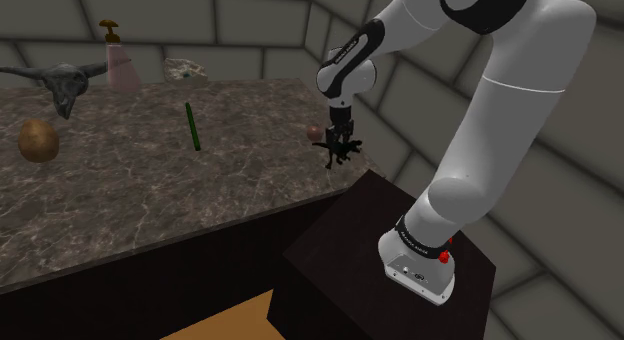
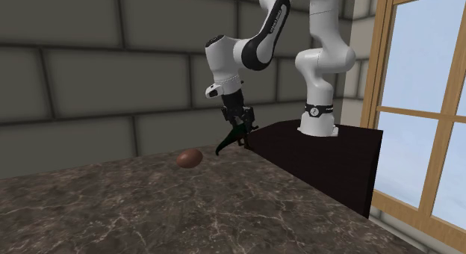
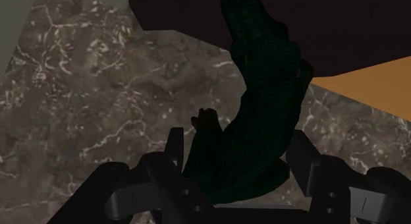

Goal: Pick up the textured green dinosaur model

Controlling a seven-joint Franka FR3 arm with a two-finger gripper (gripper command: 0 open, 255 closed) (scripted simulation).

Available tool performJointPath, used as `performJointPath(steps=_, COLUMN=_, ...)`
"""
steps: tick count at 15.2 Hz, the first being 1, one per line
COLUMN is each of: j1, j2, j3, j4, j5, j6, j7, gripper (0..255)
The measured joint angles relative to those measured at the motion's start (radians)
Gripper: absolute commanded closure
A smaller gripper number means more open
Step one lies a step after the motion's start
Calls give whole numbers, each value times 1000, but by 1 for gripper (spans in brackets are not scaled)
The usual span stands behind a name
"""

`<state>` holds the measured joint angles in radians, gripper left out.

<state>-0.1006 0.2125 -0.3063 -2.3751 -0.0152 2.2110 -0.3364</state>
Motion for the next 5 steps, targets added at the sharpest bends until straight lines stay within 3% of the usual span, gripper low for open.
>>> performJointPath(steps=5, j1=5, j2=-60, j3=-6, j4=3, j5=-20, j6=-61, j7=12, gripper=255)
